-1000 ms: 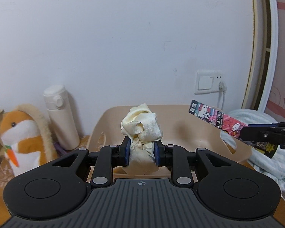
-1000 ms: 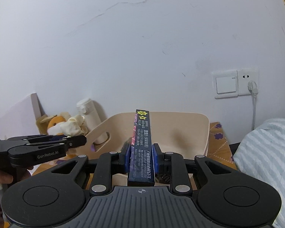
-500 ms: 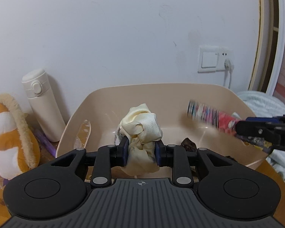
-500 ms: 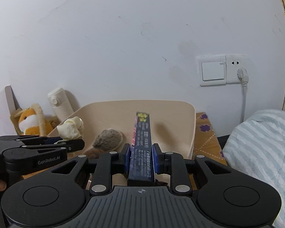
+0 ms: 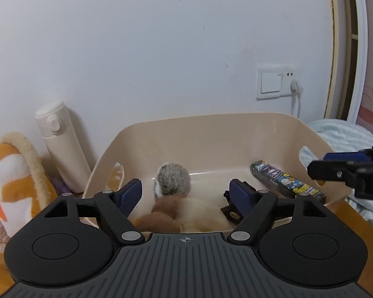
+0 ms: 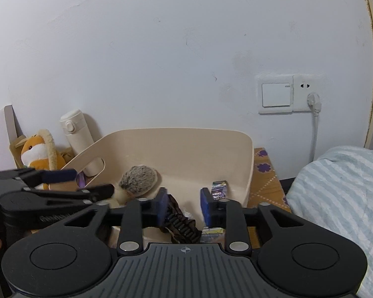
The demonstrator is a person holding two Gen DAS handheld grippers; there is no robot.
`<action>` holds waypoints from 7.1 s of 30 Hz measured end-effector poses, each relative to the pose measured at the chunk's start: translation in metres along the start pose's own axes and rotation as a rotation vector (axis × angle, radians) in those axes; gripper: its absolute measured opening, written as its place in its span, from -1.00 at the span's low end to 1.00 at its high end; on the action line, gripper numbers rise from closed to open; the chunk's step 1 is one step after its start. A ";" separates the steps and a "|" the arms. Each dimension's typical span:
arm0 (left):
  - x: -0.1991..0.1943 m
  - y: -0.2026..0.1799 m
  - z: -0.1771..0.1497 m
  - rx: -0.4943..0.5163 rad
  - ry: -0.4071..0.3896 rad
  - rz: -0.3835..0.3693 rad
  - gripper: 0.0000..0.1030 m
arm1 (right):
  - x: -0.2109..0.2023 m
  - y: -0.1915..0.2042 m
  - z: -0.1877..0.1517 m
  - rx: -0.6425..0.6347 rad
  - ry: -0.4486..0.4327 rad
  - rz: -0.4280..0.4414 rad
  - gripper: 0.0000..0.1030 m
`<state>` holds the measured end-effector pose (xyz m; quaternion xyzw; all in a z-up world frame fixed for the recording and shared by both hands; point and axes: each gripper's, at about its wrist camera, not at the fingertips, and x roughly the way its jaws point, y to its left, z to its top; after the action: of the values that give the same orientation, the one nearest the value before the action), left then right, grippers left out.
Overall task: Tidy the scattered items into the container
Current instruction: 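Open both tools to release the scrunchie and box into the basket, then grasp the orange bottle with the left tool while the right tool grasps the green plaid scrunchie, then carry the orange bottle and plaid scrunchie over the basket with both tools, then open both tools to drop the bottle and scrunchie into the basket, then withdraw both tools from the basket toward the remaining packets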
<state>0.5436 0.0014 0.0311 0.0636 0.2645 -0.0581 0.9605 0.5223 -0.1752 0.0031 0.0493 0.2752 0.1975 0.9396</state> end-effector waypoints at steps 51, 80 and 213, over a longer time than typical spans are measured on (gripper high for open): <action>-0.038 0.096 -0.133 0.020 0.113 0.028 0.63 | 0.003 0.124 -0.089 -0.364 0.149 0.113 0.35; -0.025 0.094 -0.140 -0.015 0.130 -0.057 -0.23 | 0.020 0.109 -0.096 -0.289 0.213 0.122 -0.91; -0.014 0.018 -0.124 -0.236 0.190 -0.181 0.63 | -0.043 0.024 -0.098 -0.240 0.062 0.037 0.63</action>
<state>0.4719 0.0388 -0.0656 -0.0683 0.3638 -0.1066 0.9228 0.4283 -0.1721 -0.0534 -0.0644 0.2775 0.2479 0.9260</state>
